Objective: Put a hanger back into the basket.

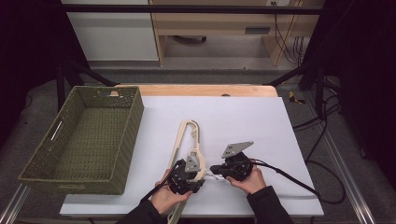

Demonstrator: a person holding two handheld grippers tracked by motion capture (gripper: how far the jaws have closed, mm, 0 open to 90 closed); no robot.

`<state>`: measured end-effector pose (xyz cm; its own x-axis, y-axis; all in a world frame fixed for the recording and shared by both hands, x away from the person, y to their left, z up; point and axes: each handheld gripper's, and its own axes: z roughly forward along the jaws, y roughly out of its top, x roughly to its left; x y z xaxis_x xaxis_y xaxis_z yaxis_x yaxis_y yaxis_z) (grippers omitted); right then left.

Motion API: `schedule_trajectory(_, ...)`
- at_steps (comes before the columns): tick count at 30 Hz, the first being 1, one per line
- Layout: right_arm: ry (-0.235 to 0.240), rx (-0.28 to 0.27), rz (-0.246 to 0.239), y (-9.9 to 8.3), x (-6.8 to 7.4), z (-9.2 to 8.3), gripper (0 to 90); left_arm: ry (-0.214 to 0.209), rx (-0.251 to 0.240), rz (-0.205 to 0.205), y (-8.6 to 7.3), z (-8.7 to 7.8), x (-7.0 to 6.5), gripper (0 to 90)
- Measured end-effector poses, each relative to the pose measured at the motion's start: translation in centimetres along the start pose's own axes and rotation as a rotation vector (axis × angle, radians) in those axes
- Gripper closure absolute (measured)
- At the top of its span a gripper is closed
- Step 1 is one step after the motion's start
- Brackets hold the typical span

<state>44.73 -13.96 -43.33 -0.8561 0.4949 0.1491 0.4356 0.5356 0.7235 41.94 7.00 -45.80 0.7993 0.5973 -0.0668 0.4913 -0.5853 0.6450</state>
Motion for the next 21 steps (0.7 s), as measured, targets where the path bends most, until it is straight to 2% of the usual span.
schedule_trajectory(1, 0.001, -0.003, -0.003, 0.0, 0.0, 0.0, 88.6, -0.007, -0.002, -0.004, 0.0, -0.1, 0.0, 67.1)
schedule_trajectory(3, -0.003, -0.002, -0.008, 0.0, 0.1, -0.1, 88.4, 0.007, -0.008, -0.003, 0.0, -0.1, -0.3, 70.1)
schedule_trajectory(8, -0.012, -0.006, -0.012, 0.1, 0.3, -0.2, 87.7, 0.015, -0.018, -0.026, 0.0, -0.3, -0.5, 71.0)
schedule_trajectory(10, -0.017, -0.026, -0.019, 0.2, 0.4, -0.5, 85.5, 0.031, -0.014, -0.018, 0.0, -0.8, -0.6, 71.3)
schedule_trajectory(12, -0.017, -0.035, -0.029, 0.2, 0.4, -0.9, 83.9, 0.043, -0.025, -0.029, 0.0, -0.9, -0.7, 71.6)
schedule_trajectory(13, -0.020, -0.083, -0.032, 0.4, 0.5, -1.8, 80.5, 0.048, -0.031, -0.041, 0.0, -1.2, -0.7, 71.8)
schedule_trajectory(17, -0.033, -0.156, -0.026, 0.6, 0.5, -3.5, 75.5, 0.049, -0.048, -0.070, -0.1, -1.9, -0.5, 72.2)
schedule_trajectory(18, -0.037, -0.225, -0.022, 0.8, 0.6, -5.0, 69.9, 0.051, -0.054, -0.078, -0.1, -2.2, -0.4, 72.5)
schedule_trajectory(21, -0.065, -0.302, -0.013, 0.8, 0.6, -6.7, 62.1, 0.065, -0.063, -0.090, 0.0, -3.0, -0.3, 73.0)
